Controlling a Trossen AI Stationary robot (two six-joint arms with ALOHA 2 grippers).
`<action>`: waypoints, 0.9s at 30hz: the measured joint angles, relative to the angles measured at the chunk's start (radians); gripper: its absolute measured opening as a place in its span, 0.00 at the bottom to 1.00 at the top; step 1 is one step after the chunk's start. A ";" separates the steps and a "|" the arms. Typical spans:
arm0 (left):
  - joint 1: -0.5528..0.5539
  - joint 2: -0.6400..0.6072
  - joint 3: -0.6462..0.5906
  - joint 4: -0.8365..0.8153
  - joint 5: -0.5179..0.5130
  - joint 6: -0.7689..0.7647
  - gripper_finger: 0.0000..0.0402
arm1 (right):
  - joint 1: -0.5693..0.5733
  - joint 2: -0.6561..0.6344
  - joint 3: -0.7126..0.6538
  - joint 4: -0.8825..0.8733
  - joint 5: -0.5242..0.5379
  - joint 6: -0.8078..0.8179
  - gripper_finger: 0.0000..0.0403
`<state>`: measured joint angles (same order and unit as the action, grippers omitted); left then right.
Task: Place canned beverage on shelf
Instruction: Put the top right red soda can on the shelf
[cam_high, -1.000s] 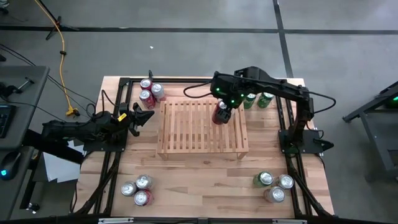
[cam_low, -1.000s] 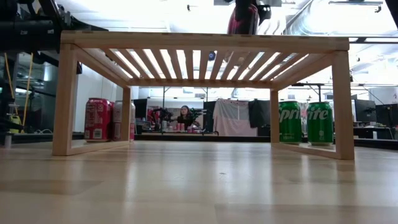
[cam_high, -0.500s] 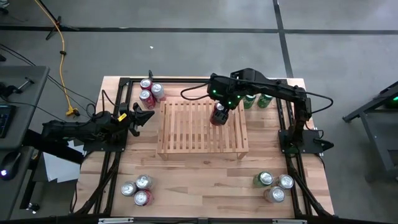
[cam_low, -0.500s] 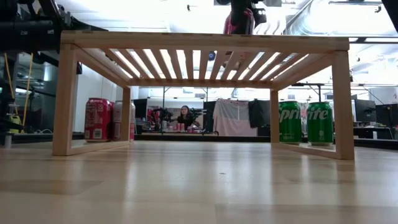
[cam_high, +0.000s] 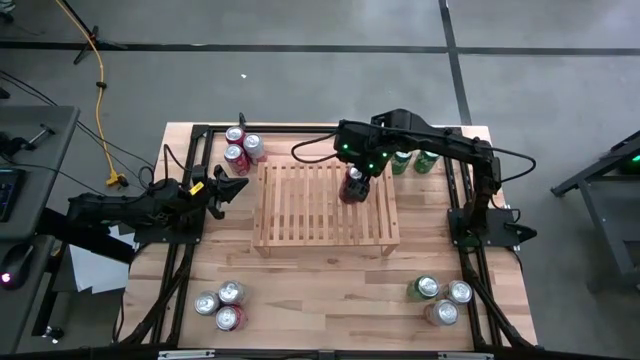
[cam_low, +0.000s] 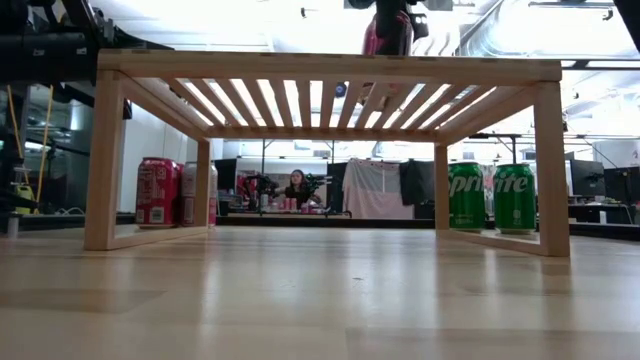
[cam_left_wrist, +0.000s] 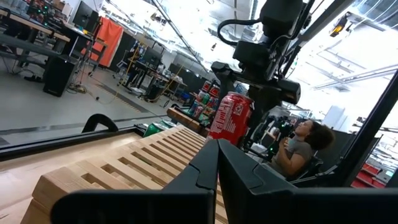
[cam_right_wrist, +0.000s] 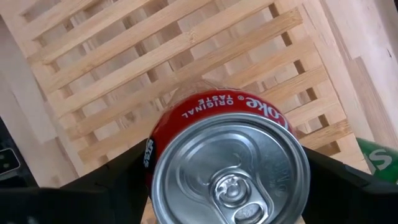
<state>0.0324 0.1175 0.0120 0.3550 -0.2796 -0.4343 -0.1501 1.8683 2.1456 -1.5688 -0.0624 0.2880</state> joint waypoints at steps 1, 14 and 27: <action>0.000 0.000 0.000 0.000 0.000 0.000 0.01 | 0.000 0.000 0.000 0.000 0.000 -0.001 0.78; 0.000 0.000 0.000 0.000 0.000 0.000 0.01 | 0.002 0.001 0.000 -0.003 -0.007 -0.009 0.96; 0.000 0.000 0.000 0.000 0.000 0.000 0.01 | -0.019 -0.048 0.000 -0.002 -0.115 -0.054 0.97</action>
<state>0.0326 0.1177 0.0120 0.3553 -0.2794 -0.4343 -0.1693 1.8203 2.1456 -1.5704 -0.1771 0.2341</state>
